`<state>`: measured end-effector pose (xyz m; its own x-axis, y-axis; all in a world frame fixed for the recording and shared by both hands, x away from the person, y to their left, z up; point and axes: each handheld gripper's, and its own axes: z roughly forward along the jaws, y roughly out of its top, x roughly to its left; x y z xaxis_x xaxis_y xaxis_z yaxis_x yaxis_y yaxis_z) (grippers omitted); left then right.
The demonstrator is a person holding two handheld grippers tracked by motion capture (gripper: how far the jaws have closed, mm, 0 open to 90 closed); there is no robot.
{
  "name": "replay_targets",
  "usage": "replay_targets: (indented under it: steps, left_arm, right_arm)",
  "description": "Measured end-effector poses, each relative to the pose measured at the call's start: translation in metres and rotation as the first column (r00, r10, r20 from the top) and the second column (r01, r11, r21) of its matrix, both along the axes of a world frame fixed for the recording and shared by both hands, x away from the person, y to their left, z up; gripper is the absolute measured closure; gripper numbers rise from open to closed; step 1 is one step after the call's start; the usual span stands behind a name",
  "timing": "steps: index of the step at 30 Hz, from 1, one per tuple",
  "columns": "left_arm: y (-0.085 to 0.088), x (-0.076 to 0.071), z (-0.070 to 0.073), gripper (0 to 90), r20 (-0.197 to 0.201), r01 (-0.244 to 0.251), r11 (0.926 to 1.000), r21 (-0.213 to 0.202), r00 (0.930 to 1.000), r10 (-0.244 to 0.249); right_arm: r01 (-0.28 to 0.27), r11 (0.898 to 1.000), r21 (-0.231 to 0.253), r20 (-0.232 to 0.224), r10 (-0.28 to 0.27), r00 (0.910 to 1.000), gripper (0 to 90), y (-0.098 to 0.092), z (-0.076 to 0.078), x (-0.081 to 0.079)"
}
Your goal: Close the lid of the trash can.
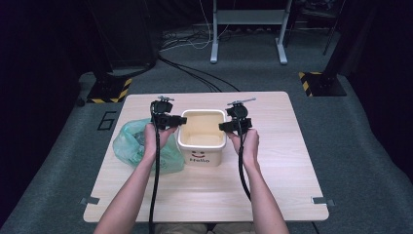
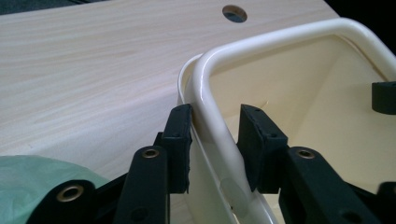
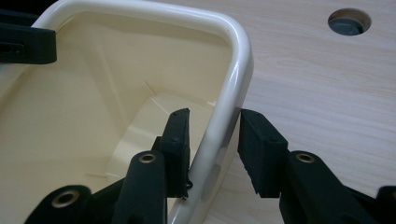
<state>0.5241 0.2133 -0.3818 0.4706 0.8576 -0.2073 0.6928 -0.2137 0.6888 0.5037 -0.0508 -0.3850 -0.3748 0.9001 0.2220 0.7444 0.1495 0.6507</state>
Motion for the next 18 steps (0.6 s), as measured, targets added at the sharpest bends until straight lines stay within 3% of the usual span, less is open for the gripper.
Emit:
replay_targets:
  steps: [3,12,18]
  left_arm:
    - [0.0,0.001,0.0,62.6,-0.002,0.002,1.0,0.007,1.0,-0.002]
    - [0.002,0.002,0.003,65.0,-0.005,-0.009,1.0,0.0,0.9999,0.009]
    - [0.004,0.004,0.007,66.5,-0.009,-0.012,0.9999,0.01,0.9999,0.013]
  right_arm:
    - [-0.003,1.0,0.019,-0.01,0.003,0.9999,64.4,0.0,-0.001,0.002]
    - [0.007,1.0,-0.009,0.009,-0.007,0.9999,65.2,0.005,0.01,0.0]
    - [-0.002,1.0,-0.02,-0.038,0.001,0.9993,65.5,0.007,0.01,0.005]
